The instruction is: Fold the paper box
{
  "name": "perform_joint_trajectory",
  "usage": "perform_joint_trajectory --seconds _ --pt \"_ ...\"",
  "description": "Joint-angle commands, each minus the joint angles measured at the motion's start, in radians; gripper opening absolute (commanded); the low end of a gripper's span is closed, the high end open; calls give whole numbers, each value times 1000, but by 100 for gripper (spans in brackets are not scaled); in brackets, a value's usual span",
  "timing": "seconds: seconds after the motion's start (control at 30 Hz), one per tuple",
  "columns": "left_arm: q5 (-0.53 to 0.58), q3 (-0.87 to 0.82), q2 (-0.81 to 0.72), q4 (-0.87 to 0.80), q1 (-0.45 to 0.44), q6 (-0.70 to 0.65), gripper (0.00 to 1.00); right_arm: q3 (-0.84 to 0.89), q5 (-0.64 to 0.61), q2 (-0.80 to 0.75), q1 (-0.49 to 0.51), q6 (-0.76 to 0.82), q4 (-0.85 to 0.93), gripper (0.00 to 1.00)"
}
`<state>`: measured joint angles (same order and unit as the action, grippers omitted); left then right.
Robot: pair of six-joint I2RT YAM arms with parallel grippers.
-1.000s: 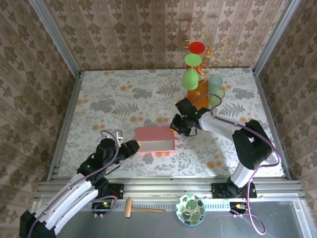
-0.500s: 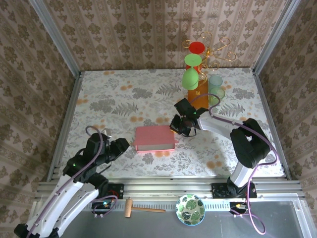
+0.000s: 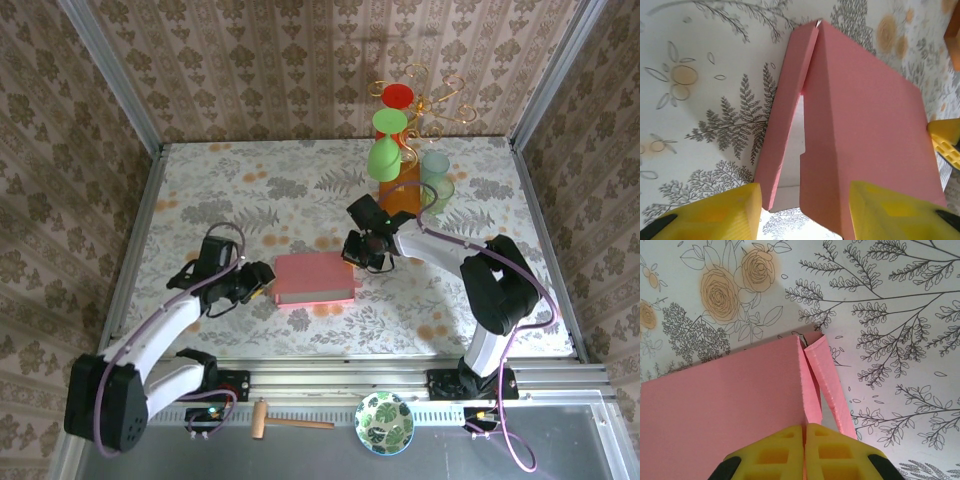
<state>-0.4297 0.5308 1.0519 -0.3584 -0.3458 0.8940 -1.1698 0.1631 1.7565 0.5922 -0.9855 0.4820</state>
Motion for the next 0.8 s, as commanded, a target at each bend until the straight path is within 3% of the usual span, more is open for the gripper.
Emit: perform_joint_trajectory --seconds 0.0,0.27,0.53,0.77 --pt "-76 28 39 44 7 -107 50 -20 -46 36 5 36 89 7" --pt "-71 -21 73 143 4 -110 51 -19 -43 46 5 38 83 7" --pt "-89 -72 174 180 1 -137 43 -29 -57 21 5 61 93 8" --pt "-73 -76 257 209 -6 -162 37 -54 -77 -53 7 96 140 17"
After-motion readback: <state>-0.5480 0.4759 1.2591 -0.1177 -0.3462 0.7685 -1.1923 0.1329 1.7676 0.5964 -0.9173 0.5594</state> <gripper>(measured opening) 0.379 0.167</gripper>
